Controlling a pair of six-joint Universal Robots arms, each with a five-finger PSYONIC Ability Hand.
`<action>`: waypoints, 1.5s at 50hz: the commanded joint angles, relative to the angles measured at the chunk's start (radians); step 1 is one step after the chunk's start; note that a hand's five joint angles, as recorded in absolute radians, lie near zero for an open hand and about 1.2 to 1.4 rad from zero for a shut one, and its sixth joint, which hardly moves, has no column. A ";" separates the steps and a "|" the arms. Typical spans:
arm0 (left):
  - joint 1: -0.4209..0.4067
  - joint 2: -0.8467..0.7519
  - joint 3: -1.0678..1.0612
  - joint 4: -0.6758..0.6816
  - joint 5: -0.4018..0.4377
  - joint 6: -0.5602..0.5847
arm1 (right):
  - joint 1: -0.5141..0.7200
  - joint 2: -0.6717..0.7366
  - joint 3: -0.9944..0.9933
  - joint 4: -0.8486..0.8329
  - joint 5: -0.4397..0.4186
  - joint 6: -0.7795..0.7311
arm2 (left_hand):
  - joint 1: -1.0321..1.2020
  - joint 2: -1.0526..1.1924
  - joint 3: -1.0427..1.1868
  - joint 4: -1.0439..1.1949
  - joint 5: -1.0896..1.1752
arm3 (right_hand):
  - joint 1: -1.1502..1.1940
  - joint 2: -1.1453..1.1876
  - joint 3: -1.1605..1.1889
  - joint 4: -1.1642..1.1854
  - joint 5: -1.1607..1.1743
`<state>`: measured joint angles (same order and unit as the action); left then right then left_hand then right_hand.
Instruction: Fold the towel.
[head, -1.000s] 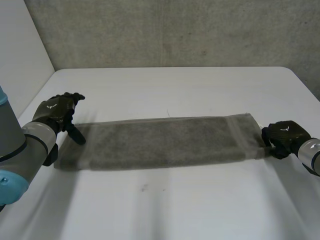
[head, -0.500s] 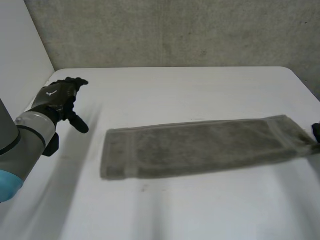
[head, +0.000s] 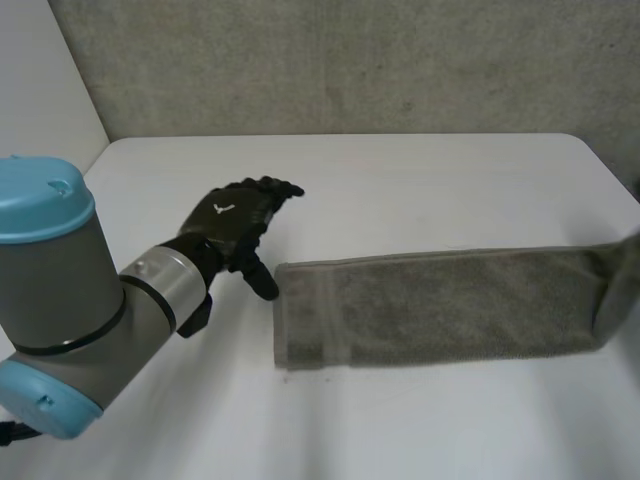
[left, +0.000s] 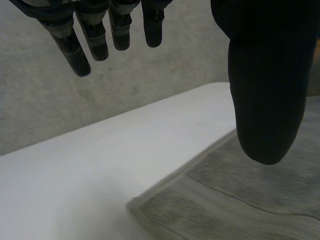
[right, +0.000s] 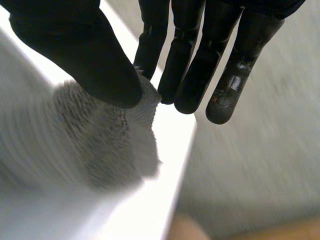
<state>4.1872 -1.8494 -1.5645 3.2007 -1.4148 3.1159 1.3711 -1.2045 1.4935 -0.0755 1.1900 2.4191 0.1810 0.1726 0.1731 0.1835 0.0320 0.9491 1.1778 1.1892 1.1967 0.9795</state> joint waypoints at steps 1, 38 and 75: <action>-0.022 0.033 -0.009 -0.033 -0.006 -0.010 | 0.433 0.006 -0.038 -0.007 0.043 0.083 | 0.015 0.023 0.023 0.012 -0.011 | 0.447 0.218 0.207 0.200 0.242; 0.017 -0.057 0.035 0.013 -0.085 -0.008 | 0.708 -0.010 0.117 0.020 0.175 0.267 | 0.021 0.029 0.029 0.018 -0.005 | -0.775 -1.003 -1.015 -1.022 -0.980; -0.168 -0.142 0.081 0.004 -0.306 0.003 | 0.606 -0.067 0.280 -0.230 0.066 0.095 | 0.018 0.026 0.026 0.015 -0.008 | 0.447 0.218 0.207 0.200 0.242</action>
<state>4.0104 -2.0858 -1.4861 3.2047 -1.7128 3.1199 1.7622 -1.2536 1.8631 -0.3054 1.2217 2.5092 0.1810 0.1725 0.1728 0.1835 0.0316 0.8962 1.1463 1.1843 1.1924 0.9633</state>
